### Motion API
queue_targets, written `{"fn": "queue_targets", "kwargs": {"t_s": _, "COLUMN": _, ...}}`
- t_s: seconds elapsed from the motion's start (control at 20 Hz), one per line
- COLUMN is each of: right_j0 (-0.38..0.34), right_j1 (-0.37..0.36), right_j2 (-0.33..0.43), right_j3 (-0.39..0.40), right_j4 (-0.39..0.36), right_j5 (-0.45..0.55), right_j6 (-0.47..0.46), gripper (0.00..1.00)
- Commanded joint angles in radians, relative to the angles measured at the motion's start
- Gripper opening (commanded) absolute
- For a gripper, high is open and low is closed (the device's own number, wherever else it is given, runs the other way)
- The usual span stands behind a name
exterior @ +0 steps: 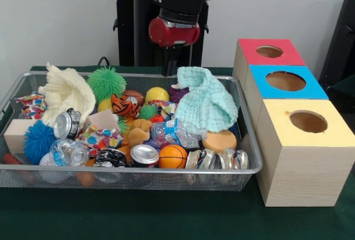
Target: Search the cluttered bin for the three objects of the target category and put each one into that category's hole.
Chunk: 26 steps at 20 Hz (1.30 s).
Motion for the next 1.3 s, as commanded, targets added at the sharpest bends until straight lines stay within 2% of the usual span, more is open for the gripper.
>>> {"fn": "queue_targets", "kwargs": {"t_s": 0.05, "right_j0": -0.051, "right_j1": 0.015, "right_j2": 0.107, "right_j3": -0.099, "right_j4": 0.005, "right_j5": 0.141, "right_j6": 0.105, "gripper": 0.00}}
{"fn": "queue_targets", "kwargs": {"t_s": 0.25, "right_j0": -0.028, "right_j1": 0.027, "right_j2": 0.068, "right_j3": -0.113, "right_j4": 0.037, "right_j5": 0.114, "right_j6": 0.173, "gripper": 0.00}}
{"fn": "queue_targets", "kwargs": {"t_s": 0.4, "right_j0": 0.037, "right_j1": 0.052, "right_j2": -0.024, "right_j3": -0.128, "right_j4": 0.080, "right_j5": 0.060, "right_j6": 0.258, "gripper": 0.00}}
{"fn": "queue_targets", "kwargs": {"t_s": 0.65, "right_j0": 0.069, "right_j1": 0.068, "right_j2": -0.073, "right_j3": -0.141, "right_j4": 0.114, "right_j5": 0.030, "right_j6": 0.280, "gripper": 0.00}}
{"fn": "queue_targets", "kwargs": {"t_s": 0.95, "right_j0": 0.064, "right_j1": 0.076, "right_j2": -0.086, "right_j3": -0.125, "right_j4": 0.156, "right_j5": -0.018, "right_j6": 0.290, "gripper": 0.00}}
{"fn": "queue_targets", "kwargs": {"t_s": 1.0, "right_j0": 0.067, "right_j1": 0.077, "right_j2": -0.088, "right_j3": -0.123, "right_j4": 0.165, "right_j5": -0.016, "right_j6": 0.283, "gripper": 1.00}}
{"fn": "queue_targets", "kwargs": {"t_s": 1.3, "right_j0": 0.080, "right_j1": 0.086, "right_j2": -0.109, "right_j3": -0.124, "right_j4": 0.176, "right_j5": -0.026, "right_j6": 0.283, "gripper": 1.00}}
